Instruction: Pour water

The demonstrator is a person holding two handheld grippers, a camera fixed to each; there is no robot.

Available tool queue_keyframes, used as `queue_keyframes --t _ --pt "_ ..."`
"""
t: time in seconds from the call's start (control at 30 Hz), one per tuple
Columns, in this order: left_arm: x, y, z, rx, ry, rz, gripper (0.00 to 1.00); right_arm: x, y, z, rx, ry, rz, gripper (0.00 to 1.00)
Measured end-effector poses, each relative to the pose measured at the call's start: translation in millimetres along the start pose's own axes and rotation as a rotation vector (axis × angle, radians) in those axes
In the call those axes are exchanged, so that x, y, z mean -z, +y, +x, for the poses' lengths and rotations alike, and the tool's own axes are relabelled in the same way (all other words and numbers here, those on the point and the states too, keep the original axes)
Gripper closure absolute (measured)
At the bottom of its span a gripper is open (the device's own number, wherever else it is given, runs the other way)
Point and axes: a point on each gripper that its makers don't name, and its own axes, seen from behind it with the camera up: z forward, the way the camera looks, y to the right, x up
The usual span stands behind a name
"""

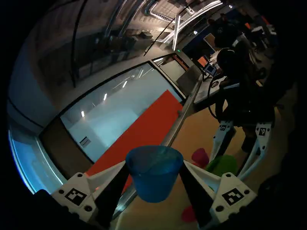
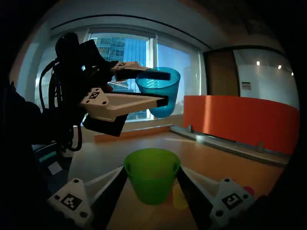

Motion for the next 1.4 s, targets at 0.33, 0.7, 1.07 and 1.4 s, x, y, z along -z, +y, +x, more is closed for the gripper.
queue_keyframes --t 0.33,0.7,1.07,1.4 --pt "-1.0 -6.7 5.5 -0.094 -0.002 0.01 0.14 -1.1 0.1 1.5 0.008 0.008 -0.004 0.1" --pt "-2.3 -9.3 12.1 -0.194 -0.006 0.017 0.14 -1.9 -0.1 4.0 0.006 0.014 -0.002 0.1" --pt "-1.3 -9.2 18.5 -0.256 -0.002 0.026 0.14 -0.6 0.5 5.8 0.007 0.018 -0.006 0.1" --pt "-0.2 -7.4 20.8 -0.289 0.004 0.031 0.14 1.2 1.2 5.6 0.012 0.019 -0.01 0.1"
